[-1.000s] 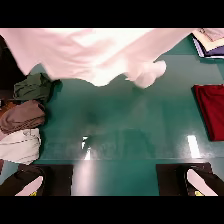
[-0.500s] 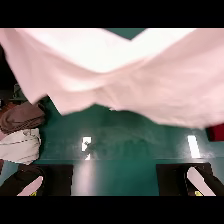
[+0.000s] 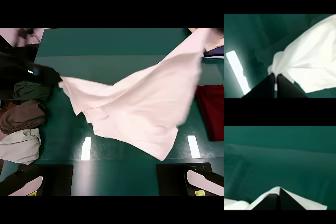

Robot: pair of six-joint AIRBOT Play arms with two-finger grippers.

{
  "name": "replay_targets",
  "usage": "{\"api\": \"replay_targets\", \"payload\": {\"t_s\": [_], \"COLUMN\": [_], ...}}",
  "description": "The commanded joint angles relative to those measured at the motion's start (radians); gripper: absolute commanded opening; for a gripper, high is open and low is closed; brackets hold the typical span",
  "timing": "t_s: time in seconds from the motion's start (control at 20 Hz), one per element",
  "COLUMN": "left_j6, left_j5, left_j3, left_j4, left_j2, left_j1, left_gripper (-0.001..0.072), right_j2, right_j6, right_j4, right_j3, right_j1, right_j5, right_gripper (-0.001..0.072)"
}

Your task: Fold the shirts.

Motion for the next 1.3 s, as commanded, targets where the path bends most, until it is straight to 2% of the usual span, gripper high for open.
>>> {"api": "replay_targets", "payload": {"t_s": [0.0,0.15,0.2,0.25,0.3,0.35,0.45,0.6,0.7,0.8,1.0,1.15,1.25], "left_j6": [0.0,-0.019,-0.03,-0.046,-0.055,-0.055,-0.037,0.058,0.073,0.072,0.108,0.154,0.153], "left_j5": [0.176,0.253,0.255,0.252,0.248,0.227,0.135,-0.054,-0.081,-0.034,0.109,0.225,0.324], "left_j3": [-0.087,-0.04,-0.019,-0.005,0.003,0.013,0.024,0.009,-0.075,-0.215,-0.529,-0.645,-0.676], "left_j4": [0.04,0.035,0.033,0.026,0.006,-0.034,-0.133,-0.192,-0.198,-0.209,-0.37,-0.489,-0.521], "left_j2": [-0.151,-0.255,-0.276,-0.286,-0.287,-0.287,-0.284,-0.277,-0.244,-0.185,-0.078,-0.077,-0.077], "left_j1": [0.0,0.031,0.053,0.082,0.115,0.154,0.229,0.282,0.273,0.248,0.169,0.08,0.033], "left_gripper": [0.0024,0.0031,0.0278,0.0481,0.0501,0.0501,0.05,0.05,0.05,0.05,0.05,0.0501,0.0501], "right_j2": [-0.152,-0.263,-0.296,-0.326,-0.351,-0.371,-0.384,-0.337,-0.273,-0.199,-0.06,0.013,0.049], "right_j6": [0.062,0.134,0.14,0.14,0.14,0.14,0.139,0.114,0.09,0.086,0.075,0.076,0.076], "right_j4": [-0.153,-0.153,-0.153,-0.152,-0.144,-0.127,-0.083,-0.068,-0.068,-0.066,-0.067,-0.066,-0.066], "right_j3": [-0.063,-0.009,0.023,0.058,0.092,0.127,0.167,0.115,0.005,-0.123,-0.337,-0.437,-0.479], "right_j1": [0.128,0.147,0.146,0.14,0.133,0.124,0.102,0.084,0.084,0.084,0.085,0.085,0.085], "right_j5": [-0.144,-0.218,-0.208,-0.186,-0.157,-0.112,-0.028,0.076,0.119,0.136,0.121,0.092,0.085], "right_gripper": [0.0022,0.0023,0.0027,0.0083,0.0324,0.0454,0.045,0.045,0.0448,0.0448,0.0448,0.0448,0.0448]}}
